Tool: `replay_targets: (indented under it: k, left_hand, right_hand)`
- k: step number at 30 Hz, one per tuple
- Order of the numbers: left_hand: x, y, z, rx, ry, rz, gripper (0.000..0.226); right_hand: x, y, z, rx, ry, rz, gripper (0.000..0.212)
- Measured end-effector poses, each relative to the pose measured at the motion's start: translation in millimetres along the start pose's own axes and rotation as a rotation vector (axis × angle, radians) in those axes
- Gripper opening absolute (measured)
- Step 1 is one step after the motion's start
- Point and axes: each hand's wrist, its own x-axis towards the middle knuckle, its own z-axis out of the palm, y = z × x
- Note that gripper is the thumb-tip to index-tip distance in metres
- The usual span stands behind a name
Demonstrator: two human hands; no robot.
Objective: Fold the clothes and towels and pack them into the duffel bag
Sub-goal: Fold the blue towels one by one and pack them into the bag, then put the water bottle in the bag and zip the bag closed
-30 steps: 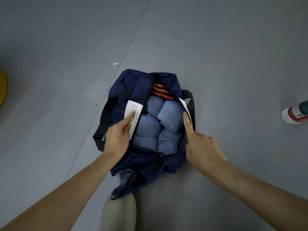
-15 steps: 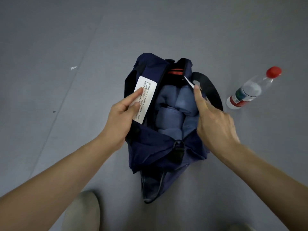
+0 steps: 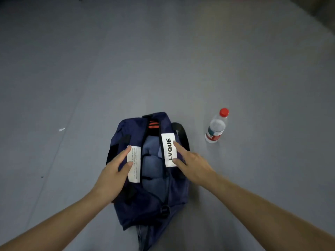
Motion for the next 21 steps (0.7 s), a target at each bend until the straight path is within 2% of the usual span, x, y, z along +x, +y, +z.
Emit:
replay_targets:
  k: [5,7,9,12,14,17,19,21]
  left_hand:
    - [-25.5,96.0,-18.3,-0.036,-0.004,0.123,0.049]
    - [-38.4,123.0,-14.1,-0.123,0.022,0.145,0.048]
    - [-52.3,135.0,-4.8,-0.221,0.029,0.127,0.046]
    - [-67.9,128.2,11.3,-0.200,-0.051,0.146,0.047]
    - [-70.3,119.7,13.3,-0.170,-0.069,0.177,0.053]
    - [-59.1,109.7,6.2,-0.134,-0.049,0.148,0.054]
    - [-53.8,101.7,4.1,-0.101,-0.050,0.129,0.052]
    - [-51.7,100.1,2.5,-0.069,-0.075,0.142,0.050]
  right_hand:
    - [-3.2,20.6,-82.2,0.143,0.426,0.211,0.040]
    - [-1.9,34.2,-105.3,0.119,0.609,0.252,0.041]
    - [4.1,47.4,-122.8,0.100,0.699,0.309,0.050]
    - [20.8,63.0,-135.3,0.083,0.656,0.433,0.068]
    - [34.9,73.1,-136.2,0.148,0.623,0.489,0.073]
    - [52.8,82.1,-135.0,0.279,0.593,0.527,0.059]
    - [56.7,80.0,-133.1,0.307,0.573,0.535,0.044]
    - [57.6,77.7,-129.7,0.298,0.559,0.519,0.041]
